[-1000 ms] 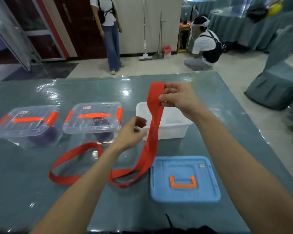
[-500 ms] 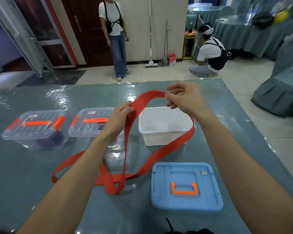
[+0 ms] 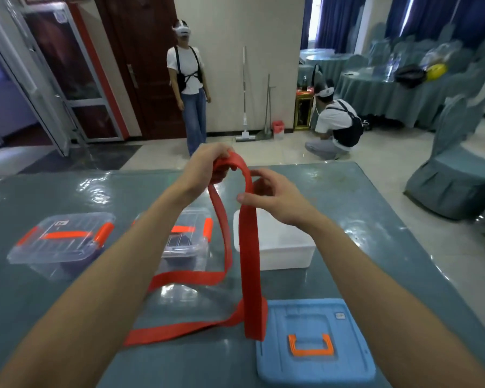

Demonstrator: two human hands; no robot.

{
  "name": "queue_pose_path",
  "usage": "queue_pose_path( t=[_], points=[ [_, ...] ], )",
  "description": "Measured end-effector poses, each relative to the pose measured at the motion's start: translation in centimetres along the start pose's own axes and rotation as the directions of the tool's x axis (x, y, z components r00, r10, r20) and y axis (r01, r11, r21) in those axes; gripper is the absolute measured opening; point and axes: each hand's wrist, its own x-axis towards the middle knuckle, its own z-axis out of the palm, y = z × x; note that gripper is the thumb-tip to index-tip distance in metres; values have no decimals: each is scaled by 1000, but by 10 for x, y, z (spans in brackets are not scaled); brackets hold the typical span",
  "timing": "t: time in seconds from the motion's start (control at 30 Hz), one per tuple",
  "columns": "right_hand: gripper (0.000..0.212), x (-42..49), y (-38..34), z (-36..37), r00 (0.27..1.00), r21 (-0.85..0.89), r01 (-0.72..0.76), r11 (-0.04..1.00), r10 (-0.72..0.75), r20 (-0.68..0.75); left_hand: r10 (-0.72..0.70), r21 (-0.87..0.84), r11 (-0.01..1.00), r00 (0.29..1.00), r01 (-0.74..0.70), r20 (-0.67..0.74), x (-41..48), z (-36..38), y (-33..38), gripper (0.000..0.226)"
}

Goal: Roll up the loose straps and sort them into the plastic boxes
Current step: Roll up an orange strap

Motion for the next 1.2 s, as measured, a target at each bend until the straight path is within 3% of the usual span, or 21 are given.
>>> queue_pose_path(
  t=[0.13,0.17,0.3,0.37,0.5,0.63,0.77,0.9,1.0,1.2],
  points=[
    [32,26,-45,-28,985,240,113,964,-77,-153,130,7,992,991,-130,-22,19,-21,39,25],
    [29,30,-54,-36,982,210,130,969,-96,-165,146,17,989,989,-145,-14,23,-25,46,24],
    [34,37,-76,-61,962,-186,160,969,-195,-191,223,-5,975,975,-223,7,35,-32,61,18],
    [39,39,-83,-69,948,-276,161,948,-226,-223,274,-7,962,962,-274,1,39,-30,64,18],
    [41,43,-96,-71,952,1,177,984,-171,-256,296,-29,954,952,-299,-79,38,-17,63,34],
    [40,46,-106,-63,952,116,211,971,-177,-251,311,-48,948,946,-316,-88,36,-9,55,49],
    [42,50,-119,-57,938,90,226,970,-192,-288,287,-81,953,955,-292,-71,33,-11,52,47],
    [45,53,-126,-45,946,-11,231,973,-227,-233,293,-82,951,954,-298,-66,31,-12,50,37],
    [42,58,-128,-38,941,71,236,969,-210,-266,288,-68,953,954,-294,-87,29,-13,45,34],
    [39,61,-130,-24,940,57,214,975,-189,-285,277,-98,952,954,-288,-111,25,-17,34,32]
  ],
)
